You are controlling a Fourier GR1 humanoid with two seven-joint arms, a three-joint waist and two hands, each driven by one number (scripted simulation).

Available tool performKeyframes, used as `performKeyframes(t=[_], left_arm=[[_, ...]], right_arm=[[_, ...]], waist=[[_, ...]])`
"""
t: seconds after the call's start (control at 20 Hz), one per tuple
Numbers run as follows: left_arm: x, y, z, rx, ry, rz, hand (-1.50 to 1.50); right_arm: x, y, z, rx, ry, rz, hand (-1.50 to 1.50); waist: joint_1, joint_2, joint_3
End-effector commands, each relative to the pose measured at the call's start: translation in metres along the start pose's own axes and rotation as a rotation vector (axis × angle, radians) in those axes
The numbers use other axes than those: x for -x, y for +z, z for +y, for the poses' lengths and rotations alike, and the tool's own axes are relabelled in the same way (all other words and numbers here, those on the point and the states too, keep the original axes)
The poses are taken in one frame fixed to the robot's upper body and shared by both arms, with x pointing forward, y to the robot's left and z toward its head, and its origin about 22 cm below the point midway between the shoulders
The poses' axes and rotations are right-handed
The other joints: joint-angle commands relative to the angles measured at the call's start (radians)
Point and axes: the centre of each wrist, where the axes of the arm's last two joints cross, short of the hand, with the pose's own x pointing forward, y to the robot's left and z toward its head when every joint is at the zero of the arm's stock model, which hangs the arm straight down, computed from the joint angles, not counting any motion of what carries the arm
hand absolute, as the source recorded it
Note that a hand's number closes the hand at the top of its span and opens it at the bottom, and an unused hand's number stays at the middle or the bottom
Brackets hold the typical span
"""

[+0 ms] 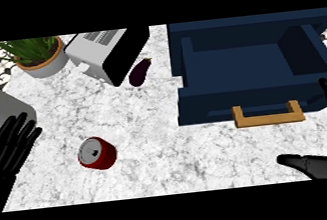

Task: Pick up the can, place it into the drawer and close the drawer

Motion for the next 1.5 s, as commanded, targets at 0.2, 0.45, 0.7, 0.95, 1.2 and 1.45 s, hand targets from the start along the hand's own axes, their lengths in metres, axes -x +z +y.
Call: performKeyframes(t=[0.2, 0.45, 0.7, 0.95, 1.2, 1.45], left_arm=[[0.047, -0.014, -0.032, -0.019, -0.021, 0.047, -1.5], [0.074, 0.006, -0.017, -0.021, -0.045, 0.086, -1.5], [0.113, -0.003, -0.002, -0.086, -0.061, 0.088, -1.5], [0.145, 0.004, -0.011, -0.121, -0.043, 0.11, -1.5], [0.171, -0.003, 0.011, -0.132, -0.047, 0.138, -1.5], [0.191, -0.021, -0.007, -0.119, -0.069, 0.165, -1.5]], right_arm=[[-0.012, 0.008, -0.02, 0.002, 0.014, -0.026, -1.5], [-0.012, 0.01, -0.034, 0.009, 0.017, -0.031, -1.5], [-0.019, 0.006, -0.022, 0.005, 0.004, -0.024, -1.5], [-0.026, 0.022, -0.02, 0.008, 0.01, -0.027, -1.5], [-0.02, 0.023, -0.029, 0.013, 0.012, -0.025, -1.5], [-0.029, 0.018, -0.022, 0.032, 0.026, -0.025, -1.5]], waist=[[-0.002, 0.0, 0.0], [0.0, 0.0, 0.0], [-0.002, 0.001, 0.0], [-0.002, 0.0, 0.0], [-0.004, 0.0, 0.0], [-0.003, 0.0, 0.0]])
